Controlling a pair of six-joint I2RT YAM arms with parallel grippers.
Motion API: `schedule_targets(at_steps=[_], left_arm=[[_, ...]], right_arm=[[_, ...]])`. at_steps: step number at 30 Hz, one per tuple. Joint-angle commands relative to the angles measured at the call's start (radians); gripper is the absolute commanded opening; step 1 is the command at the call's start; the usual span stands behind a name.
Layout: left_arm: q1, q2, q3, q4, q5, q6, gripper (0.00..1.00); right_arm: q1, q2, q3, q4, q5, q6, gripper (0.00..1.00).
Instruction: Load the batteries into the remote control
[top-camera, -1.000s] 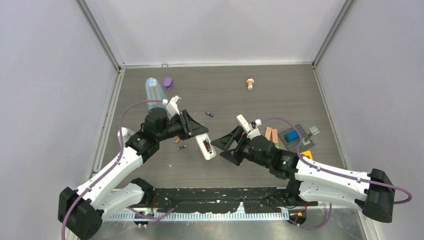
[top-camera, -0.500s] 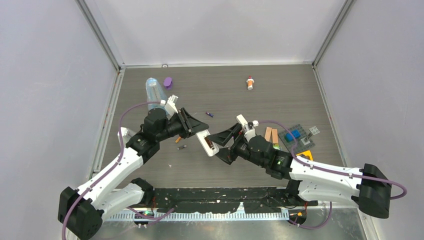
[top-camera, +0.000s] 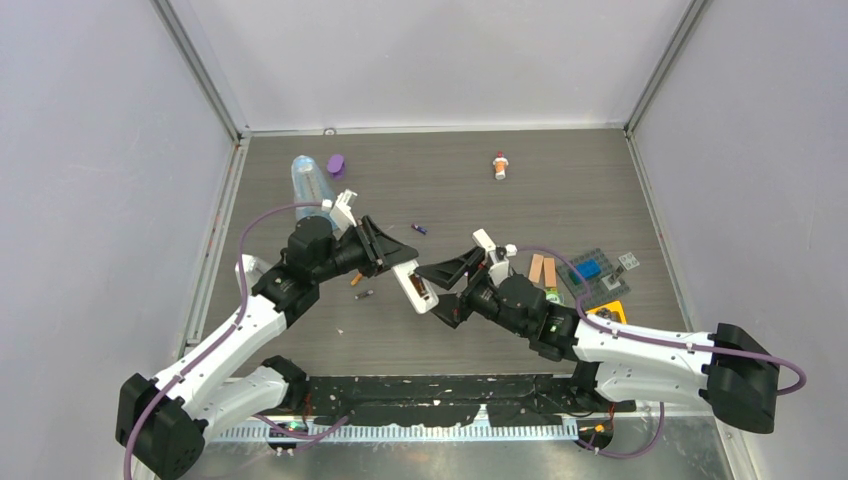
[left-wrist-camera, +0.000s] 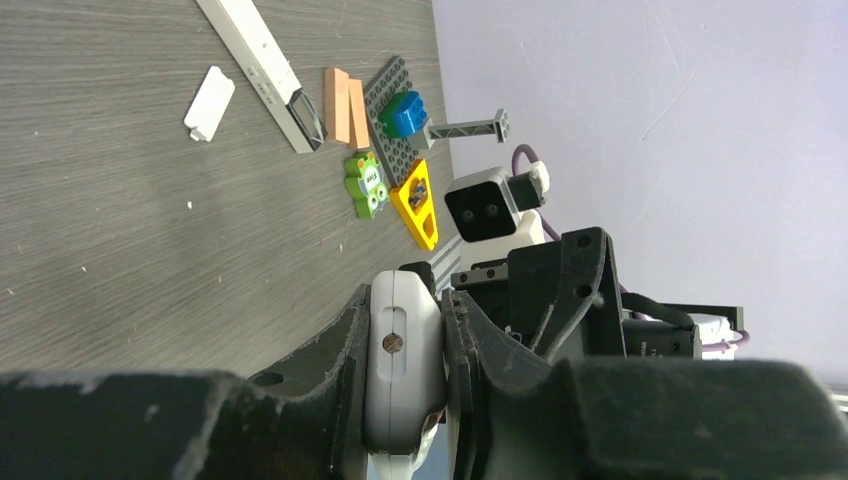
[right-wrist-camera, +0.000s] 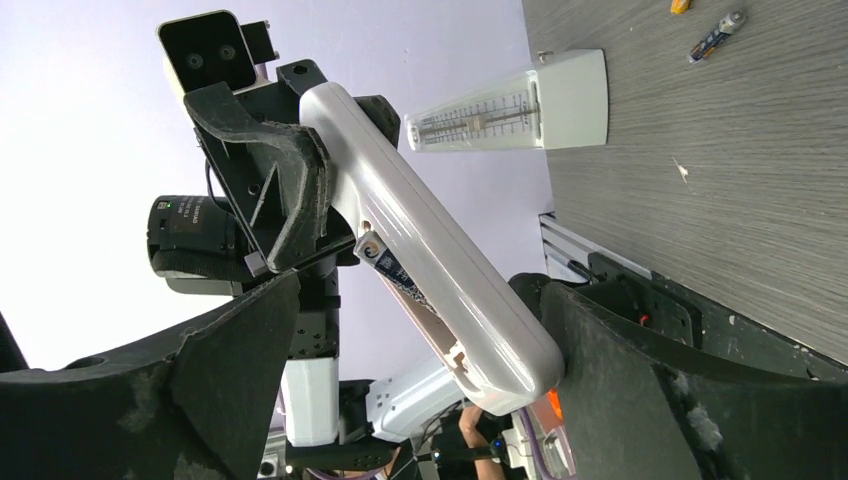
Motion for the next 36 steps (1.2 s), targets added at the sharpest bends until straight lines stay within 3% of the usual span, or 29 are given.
schedule_targets(at_steps=[1,9,17,36], left_arm=[[0.001,-0.016,0.021,0.047,0.043,0.048,0.0],[0.001,-0.009,0.029,0.039,0.069,0.075,0.0],[0.001,-0.016,0.023,0.04,0.075,0.091,0.0],[-0.001,-0.027,-0.014,0.105,0.097,0.089,0.0]], right_arm=[[-0.001,-0.003,-0.005,0.12,0.041,0.019,0.95],[-0.01,0.044,-0.004,0.172,-0.009,0.023,0.99],[-0.014,0.08,-0.024,0.267,-0.043,0.045,0.79],[-0.019,0.155,-0.044,0.407,-0.113,0.078,0.58]])
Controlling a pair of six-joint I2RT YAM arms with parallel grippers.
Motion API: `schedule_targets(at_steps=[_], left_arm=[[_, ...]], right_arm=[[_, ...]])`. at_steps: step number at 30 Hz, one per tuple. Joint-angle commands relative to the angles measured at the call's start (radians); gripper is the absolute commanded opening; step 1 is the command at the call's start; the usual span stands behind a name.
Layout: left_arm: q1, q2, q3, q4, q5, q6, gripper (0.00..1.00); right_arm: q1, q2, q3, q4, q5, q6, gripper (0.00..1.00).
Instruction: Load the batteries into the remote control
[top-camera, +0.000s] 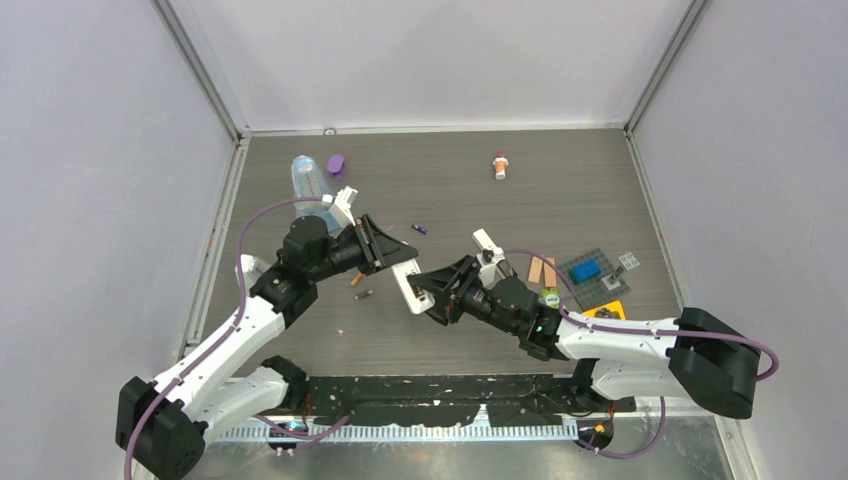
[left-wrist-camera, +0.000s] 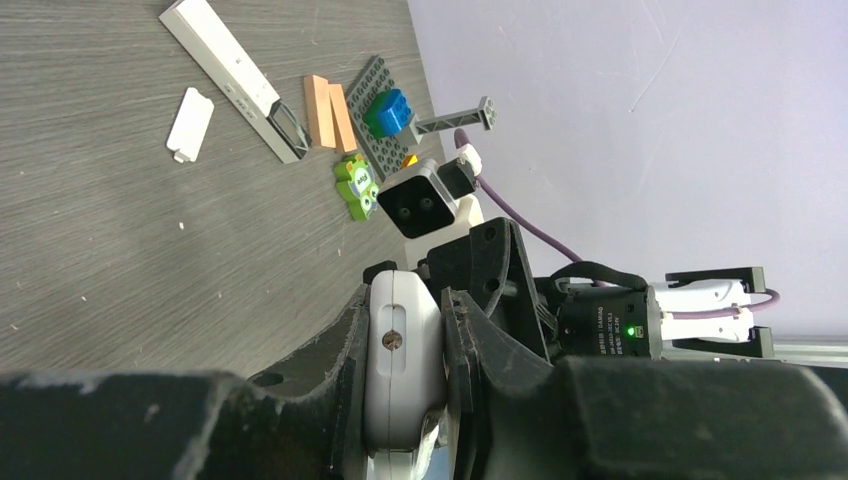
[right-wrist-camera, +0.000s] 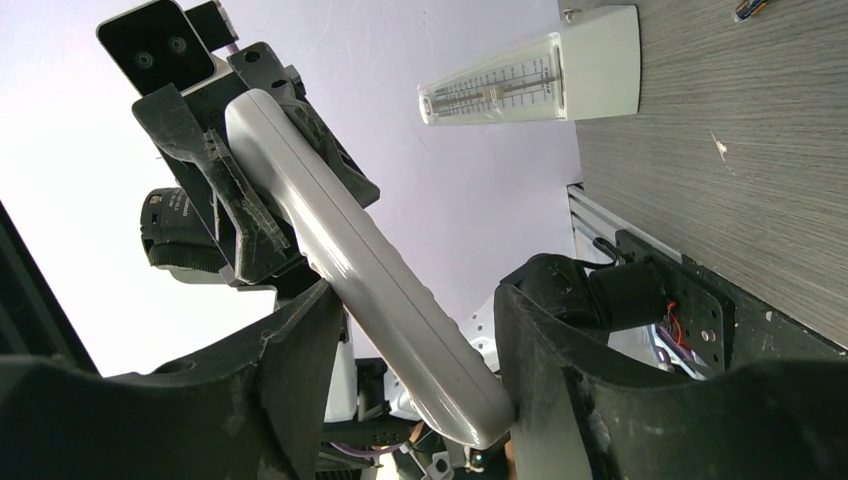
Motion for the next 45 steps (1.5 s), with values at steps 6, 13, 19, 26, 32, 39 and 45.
schedule_targets(at_steps=[6,13,19,26,32,39,45], left_arm=[[-0.01,-0.016,0.0,0.029,0.025,0.028,0.0],[-0.008,-0.032,0.009,0.003,0.007,0.053,0.0],[0.004,-0.07,0.058,-0.098,0.006,0.185,0.0],[0.012,-0.131,0.099,-0.258,-0.011,0.402,0.0],[0.018,-0.194,0.128,-0.363,-0.095,0.482,0.0],[0.018,-0.335,0.199,-0.586,-0.568,0.493,0.0],[0.018,-0.438,0.209,-0.621,-0.678,0.503,0.0]], right_arm=[[-0.002,-0.007,0.017,0.099,-0.019,-0.007,0.71],[-0.001,-0.048,0.012,0.005,-0.016,-0.078,0.93],[-0.001,-0.072,-0.049,-0.022,-0.019,-0.12,0.99],[-0.002,-0.106,0.071,-0.24,-0.017,-0.367,0.99],[0.0,-0.087,0.18,-0.411,0.004,-0.558,1.0],[0.0,0.048,0.33,-0.646,0.112,-0.726,1.0],[0.0,0.362,0.65,-0.861,0.14,-1.079,0.87]])
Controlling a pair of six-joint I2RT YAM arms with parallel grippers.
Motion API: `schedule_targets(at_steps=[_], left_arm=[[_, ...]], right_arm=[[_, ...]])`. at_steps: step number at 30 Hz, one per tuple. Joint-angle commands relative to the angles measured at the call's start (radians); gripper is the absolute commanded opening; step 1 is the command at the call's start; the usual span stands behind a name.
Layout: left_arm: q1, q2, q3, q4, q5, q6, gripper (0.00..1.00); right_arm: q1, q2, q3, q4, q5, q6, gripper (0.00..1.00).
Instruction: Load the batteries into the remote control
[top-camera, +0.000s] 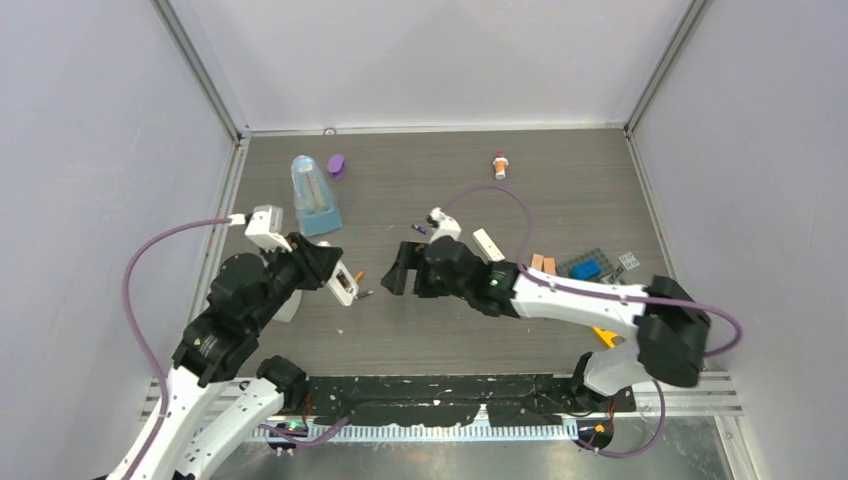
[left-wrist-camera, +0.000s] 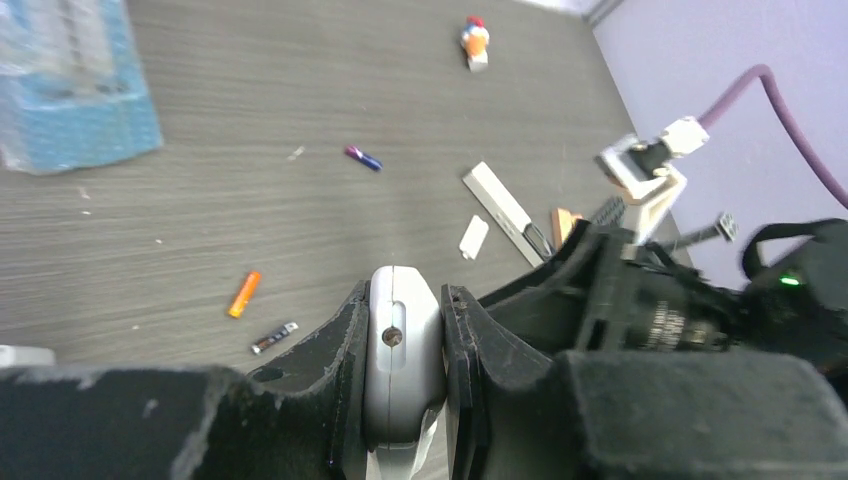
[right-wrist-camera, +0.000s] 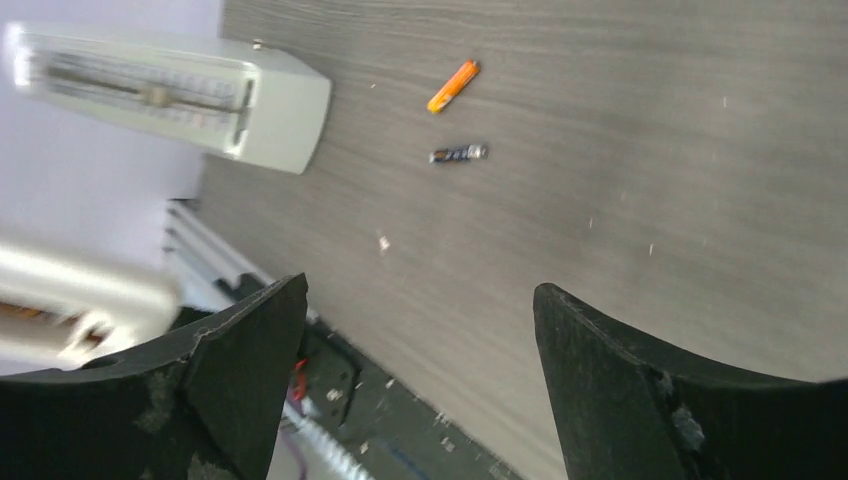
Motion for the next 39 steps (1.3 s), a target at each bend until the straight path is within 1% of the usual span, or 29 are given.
schedule_targets(at_steps=[1,4,6,8,12,14,18,20,22,28,30,32,35,39], left_arm=[[0.005,-0.055,0.048,-0.047,-0.14,0.036,0.0],[0.005,-0.063,0.078,-0.104,-0.166,0.024,0.0],[0.005,-0.065,0.097,-0.146,-0.172,0.006,0.0],[0.005,-0.076,0.101,-0.159,-0.169,-0.006,0.0],[0.005,-0.105,0.09,-0.164,-0.171,-0.016,0.0],[0.005,-0.111,0.091,-0.169,-0.172,-0.015,0.0],[0.005,-0.111,0.095,-0.176,-0.181,-0.014,0.0],[0.005,-0.112,0.098,-0.181,-0.194,-0.016,0.0],[0.005,-0.113,0.106,-0.193,-0.212,-0.015,0.0],[0.005,-0.129,0.135,-0.231,-0.28,-0.02,0.0],[0.005,-0.135,0.136,-0.231,-0.29,-0.024,0.0],[0.005,-0.133,0.138,-0.229,-0.288,-0.024,0.0],[0.005,-0.126,0.144,-0.231,-0.28,-0.024,0.0],[0.006,-0.116,0.152,-0.234,-0.279,-0.024,0.0]], right_arm=[[0.003,0.193,0.197,-0.143,0.043,-0.339,0.86],[0.003,0.332,0.275,-0.075,-0.014,-0.562,0.82],[0.002,0.404,0.319,-0.056,-0.047,-0.668,0.82],[0.003,0.472,0.37,-0.058,-0.06,-0.736,0.82],[0.003,0.573,0.465,-0.064,-0.043,-0.784,0.82],[0.003,0.616,0.509,-0.072,-0.026,-0.771,0.82],[0.008,0.686,0.585,-0.081,0.05,-0.663,0.81],[0.019,0.716,0.619,-0.074,0.089,-0.659,0.81],[0.025,0.738,0.642,-0.056,0.098,-0.695,0.81],[0.004,0.782,0.678,-0.036,-0.012,-0.911,0.81],[-0.009,0.789,0.685,-0.042,-0.042,-1.031,0.81],[-0.025,0.789,0.686,-0.037,-0.086,-1.106,0.81],[-0.054,0.801,0.705,-0.027,-0.147,-1.137,0.81],[-0.083,0.843,0.787,-0.06,-0.208,-1.092,0.76]])
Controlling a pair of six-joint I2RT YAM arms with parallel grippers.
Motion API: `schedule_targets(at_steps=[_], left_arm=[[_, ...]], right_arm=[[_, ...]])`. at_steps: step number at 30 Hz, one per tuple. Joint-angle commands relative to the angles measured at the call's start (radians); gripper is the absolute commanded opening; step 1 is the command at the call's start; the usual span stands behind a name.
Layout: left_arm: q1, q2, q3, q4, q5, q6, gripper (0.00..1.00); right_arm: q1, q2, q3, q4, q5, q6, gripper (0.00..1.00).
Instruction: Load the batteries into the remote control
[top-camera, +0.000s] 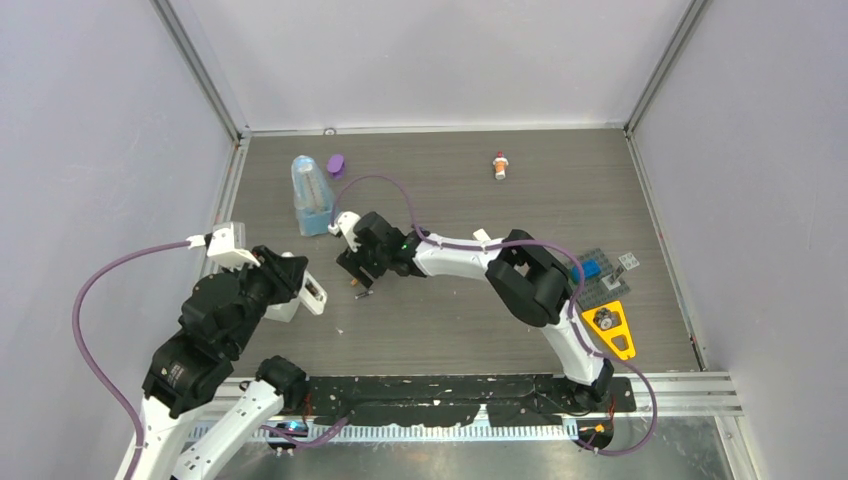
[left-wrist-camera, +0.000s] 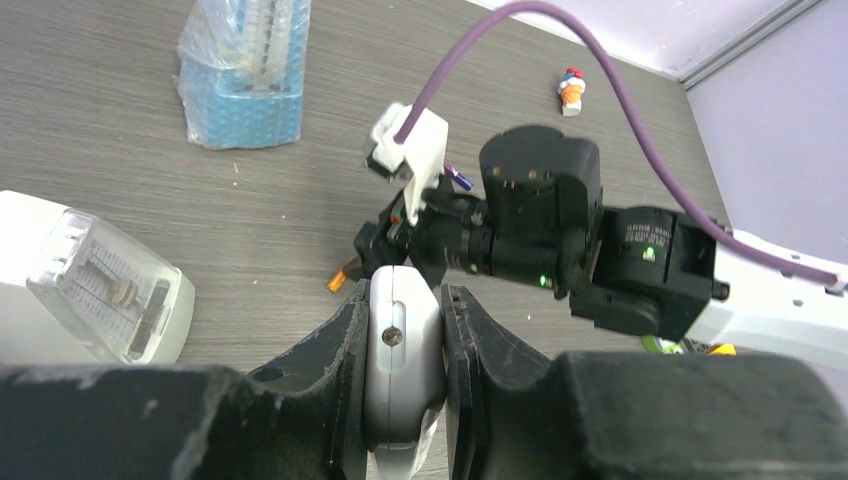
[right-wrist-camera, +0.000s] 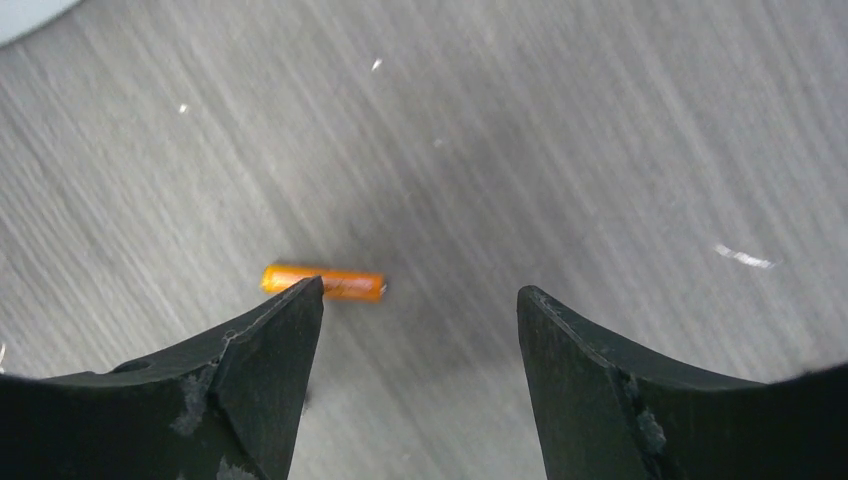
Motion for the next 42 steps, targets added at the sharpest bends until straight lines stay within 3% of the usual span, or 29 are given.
schedule_targets(at_steps=[1,11,16,24,31,35,42], left_arm=[[0.007,0.017,0.045,0.016,-0.021,-0.012,0.0],[0.005,0.048,0.056,0.02,0.005,-0.008,0.0],[0.006,0.059,0.055,0.039,0.018,-0.012,0.0],[0.005,0.081,0.048,0.059,0.035,-0.013,0.0],[0.005,0.071,0.03,0.062,0.044,-0.014,0.0],[0.006,0.066,0.027,0.059,0.055,-0.015,0.0],[0.005,0.046,0.01,0.061,0.062,-0.013,0.0]], right_arm=[[-0.026,0.031,0.116,0.024,-0.101,-0.035,0.75],[-0.028,0.06,0.129,-0.073,-0.217,-0.234,0.73],[-0.028,0.054,0.116,-0.12,-0.26,-0.323,0.64],[-0.031,0.06,0.121,-0.162,-0.226,-0.274,0.58],[-0.047,-0.039,0.042,-0.144,-0.205,-0.185,0.57],[-0.08,-0.131,-0.017,-0.136,-0.3,-0.132,0.59],[-0.083,-0.26,-0.159,-0.18,-0.377,-0.284,0.64]])
